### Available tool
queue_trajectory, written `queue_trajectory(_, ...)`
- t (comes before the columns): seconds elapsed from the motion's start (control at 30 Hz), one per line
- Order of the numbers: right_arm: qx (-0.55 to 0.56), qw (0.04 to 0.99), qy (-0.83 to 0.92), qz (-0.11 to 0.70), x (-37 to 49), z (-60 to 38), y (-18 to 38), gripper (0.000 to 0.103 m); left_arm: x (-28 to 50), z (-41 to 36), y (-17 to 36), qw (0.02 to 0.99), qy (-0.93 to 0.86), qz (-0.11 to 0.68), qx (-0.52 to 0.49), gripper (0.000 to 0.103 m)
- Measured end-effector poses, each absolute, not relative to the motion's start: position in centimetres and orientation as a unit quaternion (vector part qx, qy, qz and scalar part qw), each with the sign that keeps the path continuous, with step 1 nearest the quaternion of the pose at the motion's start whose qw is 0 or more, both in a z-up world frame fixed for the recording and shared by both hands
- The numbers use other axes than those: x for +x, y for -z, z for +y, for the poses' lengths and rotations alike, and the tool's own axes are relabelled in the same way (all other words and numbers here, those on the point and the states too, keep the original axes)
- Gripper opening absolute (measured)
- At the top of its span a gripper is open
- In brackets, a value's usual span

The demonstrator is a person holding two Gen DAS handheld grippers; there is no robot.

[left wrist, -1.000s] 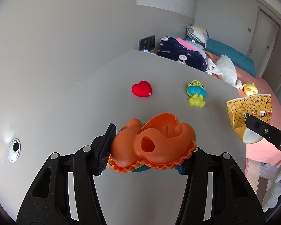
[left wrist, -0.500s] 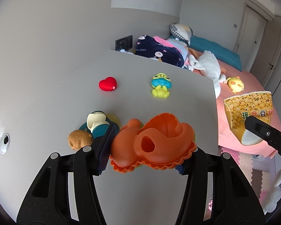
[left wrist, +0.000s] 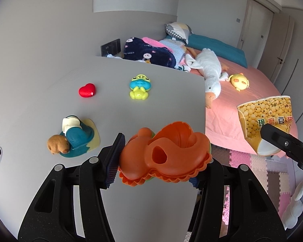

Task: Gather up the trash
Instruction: 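Carry the orange mold and yellow snack bag over the black bin, then open both grippers over the black bin to drop mold and bag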

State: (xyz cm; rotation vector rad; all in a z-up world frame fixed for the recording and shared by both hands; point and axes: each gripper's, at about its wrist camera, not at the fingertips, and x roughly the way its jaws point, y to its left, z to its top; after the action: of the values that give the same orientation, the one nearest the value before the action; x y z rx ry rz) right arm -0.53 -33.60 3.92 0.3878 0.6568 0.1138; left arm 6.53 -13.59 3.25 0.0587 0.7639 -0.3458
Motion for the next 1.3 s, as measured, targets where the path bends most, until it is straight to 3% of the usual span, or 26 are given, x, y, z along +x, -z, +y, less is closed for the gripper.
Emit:
queue_trajectory(0.97,0.200,0.917,0.074,0.337,-5.5,-43.6,-1.7,0.055,1.3,-25.5,-1.2,0.867,0.290,0.391,0.109,0.054)
queue_trajectory(1.0,0.191,0.914,0.089,0.346,-5.3,-43.6,-1.5,0.061,1.1,-25.9,-1.0,0.861,0.301,0.393,0.114,0.057)
queue_trajectory(1.03,0.181,0.912,0.109,0.351,-5.2,-43.7,-1.4,0.074,0.8,-26.2,-0.9,0.858,0.307,0.394,0.122,0.074)
queue_trajectory(1.07,0.175,0.912,0.123,0.351,-5.2,-43.8,-1.3,0.078,0.4,-26.5,-0.8,0.858,0.306,0.391,0.130,0.094)
queue_trajectory(1.3,0.181,0.913,0.139,0.337,-5.7,-45.0,-1.4,0.079,0.0,-26.0,-1.0,0.867,0.292,0.376,0.147,0.097)
